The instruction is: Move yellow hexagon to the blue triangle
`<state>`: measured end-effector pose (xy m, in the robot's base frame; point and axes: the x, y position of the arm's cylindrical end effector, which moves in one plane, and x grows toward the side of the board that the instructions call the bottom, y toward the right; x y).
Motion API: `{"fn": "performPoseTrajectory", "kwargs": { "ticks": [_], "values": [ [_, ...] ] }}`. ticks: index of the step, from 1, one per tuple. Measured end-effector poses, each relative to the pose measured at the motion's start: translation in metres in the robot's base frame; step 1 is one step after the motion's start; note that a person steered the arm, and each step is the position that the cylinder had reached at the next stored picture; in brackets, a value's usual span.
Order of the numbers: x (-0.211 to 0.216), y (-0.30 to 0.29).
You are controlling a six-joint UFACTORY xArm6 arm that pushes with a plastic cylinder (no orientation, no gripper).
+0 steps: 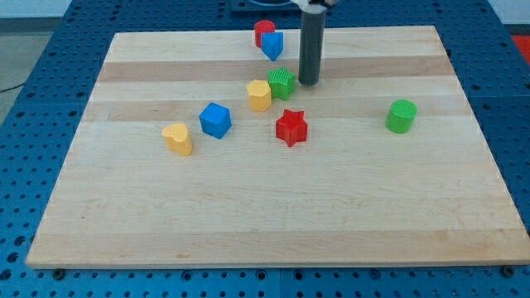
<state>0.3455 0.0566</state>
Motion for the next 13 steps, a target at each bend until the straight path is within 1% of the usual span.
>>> {"fn": "performPoseTrajectory", "kwargs": {
  "ticks": [1, 2, 3, 4, 5, 7, 8, 9, 11, 12, 13],
  "values": [
    [0.034, -0.014],
    [0.033, -0.066],
    [0.007, -0.108],
    [-0.001, -0.107],
    [0.009, -0.116],
    [0.011, -0.208],
    [0.01, -0.177],
    [-0.004, -0.155],
    [-0.04, -0.144],
    [-0.046, -0.125],
    [-0.038, -0.13]
  ]
}}
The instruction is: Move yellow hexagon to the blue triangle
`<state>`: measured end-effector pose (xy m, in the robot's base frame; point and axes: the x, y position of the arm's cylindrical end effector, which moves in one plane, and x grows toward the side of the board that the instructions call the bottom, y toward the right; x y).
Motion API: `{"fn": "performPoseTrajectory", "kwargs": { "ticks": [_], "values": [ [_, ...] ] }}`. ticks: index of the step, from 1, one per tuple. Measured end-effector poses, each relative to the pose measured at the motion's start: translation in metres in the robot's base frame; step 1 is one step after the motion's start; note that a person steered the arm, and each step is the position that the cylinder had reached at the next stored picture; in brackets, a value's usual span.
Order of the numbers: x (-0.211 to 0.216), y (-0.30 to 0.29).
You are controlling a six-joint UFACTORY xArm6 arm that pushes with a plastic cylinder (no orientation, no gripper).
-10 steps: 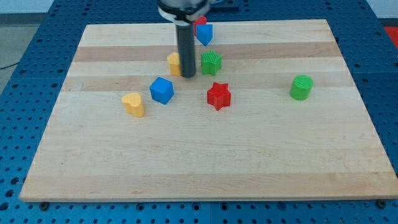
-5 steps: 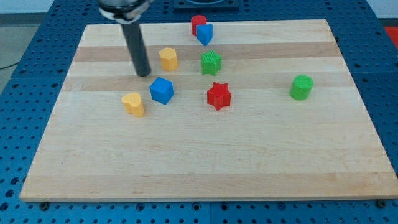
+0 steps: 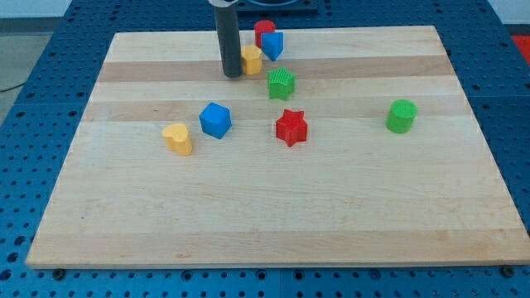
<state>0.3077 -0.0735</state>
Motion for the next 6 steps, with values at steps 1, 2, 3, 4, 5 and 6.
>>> {"fn": "performPoseTrajectory", "kwargs": {
  "ticks": [1, 2, 3, 4, 5, 6],
  "values": [
    [0.002, 0.016],
    [-0.002, 0.023],
    [-0.019, 0.023],
    [-0.037, 0.026],
    [-0.042, 0.028],
    [-0.026, 0.027]
  ]
}}
